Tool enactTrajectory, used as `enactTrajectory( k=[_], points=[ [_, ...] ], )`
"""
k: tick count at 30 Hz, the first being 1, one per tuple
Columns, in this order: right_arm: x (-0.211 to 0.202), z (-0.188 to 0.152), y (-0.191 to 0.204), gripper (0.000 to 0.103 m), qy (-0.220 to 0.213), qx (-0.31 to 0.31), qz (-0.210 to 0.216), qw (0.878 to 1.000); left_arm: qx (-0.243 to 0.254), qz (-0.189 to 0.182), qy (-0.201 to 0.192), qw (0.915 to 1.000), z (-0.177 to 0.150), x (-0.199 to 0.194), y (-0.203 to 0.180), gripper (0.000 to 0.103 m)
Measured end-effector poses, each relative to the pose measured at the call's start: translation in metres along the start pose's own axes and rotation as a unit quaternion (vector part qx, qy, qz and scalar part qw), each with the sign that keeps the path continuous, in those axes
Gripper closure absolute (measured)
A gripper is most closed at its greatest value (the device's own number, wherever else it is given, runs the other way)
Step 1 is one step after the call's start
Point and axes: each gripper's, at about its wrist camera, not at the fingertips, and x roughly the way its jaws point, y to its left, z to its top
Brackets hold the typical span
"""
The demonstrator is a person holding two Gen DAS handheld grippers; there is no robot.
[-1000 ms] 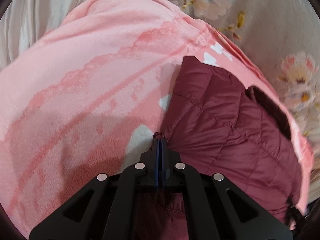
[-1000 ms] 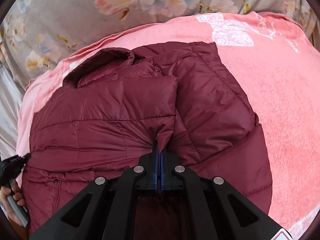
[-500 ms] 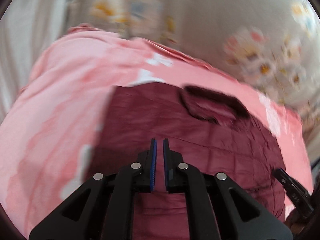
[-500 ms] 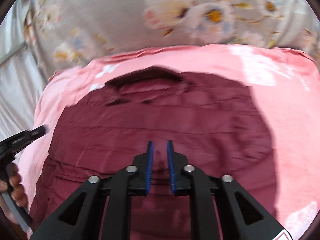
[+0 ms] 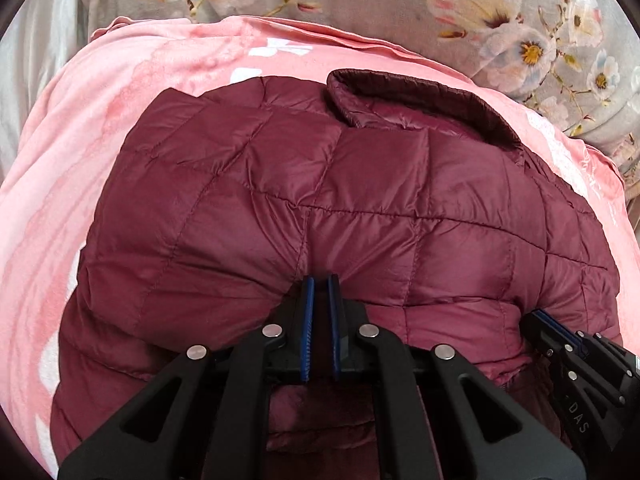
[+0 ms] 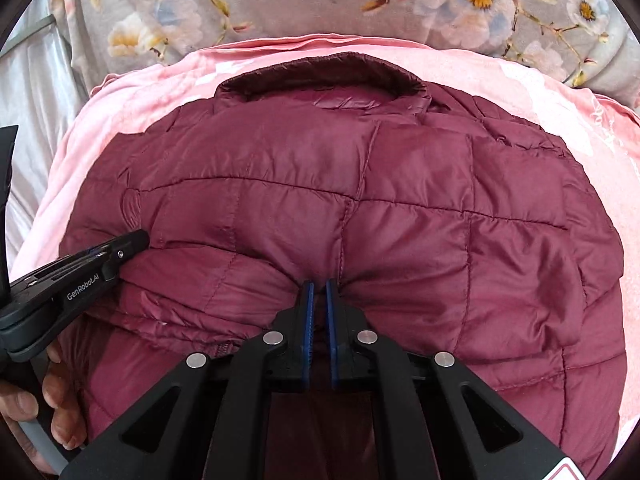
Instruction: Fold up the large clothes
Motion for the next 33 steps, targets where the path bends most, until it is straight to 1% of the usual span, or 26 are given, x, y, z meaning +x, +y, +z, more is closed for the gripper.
enactTrajectory(
  k=[6, 15, 21, 24, 25, 26, 27, 28, 29, 30, 31, 32, 33],
  points=[
    [0.002, -0.004, 0.000, 0.099, -0.006, -0.002, -0.003, 1.000, 0.006, 0.004, -0.010, 0.9999, -0.004, 0.001, -0.002, 0.098],
    [0.003, -0.005, 0.006, 0.099, -0.007, -0.017, -0.022, 1.000, 0.031, 0.034, -0.011, 0.9989, -0.004, 0.002, -0.012, 0.099],
    [0.003, -0.004, 0.011, 0.098, -0.006, -0.031, -0.033, 0.999, 0.054, 0.060, -0.011, 0.9966, -0.004, 0.003, -0.021, 0.099],
    [0.001, 0.001, 0.009, 0.097, 0.007, -0.041, -0.020, 0.999, 0.056, 0.054, -0.008, 0.9969, -0.001, 0.000, -0.021, 0.099],
    [-0.001, 0.004, 0.007, 0.096, 0.013, -0.042, -0.012, 0.999, 0.053, 0.049, -0.003, 0.9974, 0.002, -0.001, -0.019, 0.097],
    [-0.005, 0.009, 0.003, 0.091, 0.021, -0.036, 0.002, 0.999, 0.045, 0.037, 0.007, 0.9983, 0.008, -0.004, -0.016, 0.093],
    [-0.008, 0.013, -0.001, 0.082, 0.023, -0.027, 0.015, 0.999, 0.032, 0.021, 0.012, 0.9992, 0.014, -0.008, -0.013, 0.078],
    [-0.015, 0.021, -0.010, 0.077, 0.017, -0.008, 0.036, 0.999, 0.014, -0.004, 0.004, 0.9999, 0.026, -0.016, -0.008, 0.056],
    [-0.021, 0.029, -0.017, 0.068, 0.006, 0.009, 0.044, 0.999, -0.002, -0.015, -0.012, 0.9998, 0.036, -0.024, -0.005, 0.047],
    [-0.027, 0.040, -0.027, 0.063, -0.010, 0.026, 0.048, 0.998, -0.014, -0.014, -0.029, 0.9994, 0.044, -0.029, -0.004, 0.038],
    [-0.031, 0.050, -0.037, 0.061, -0.024, 0.045, 0.052, 0.997, -0.029, -0.027, -0.048, 0.9980, 0.060, -0.037, -0.002, 0.034],
    [-0.032, 0.062, -0.050, 0.059, -0.039, 0.070, 0.061, 0.995, -0.033, -0.035, -0.052, 0.9975, 0.069, -0.038, -0.003, 0.031],
    [-0.029, 0.074, -0.062, 0.058, -0.047, 0.096, 0.070, 0.992, -0.038, -0.047, -0.051, 0.9969, 0.082, -0.037, -0.005, 0.025]
  ],
)
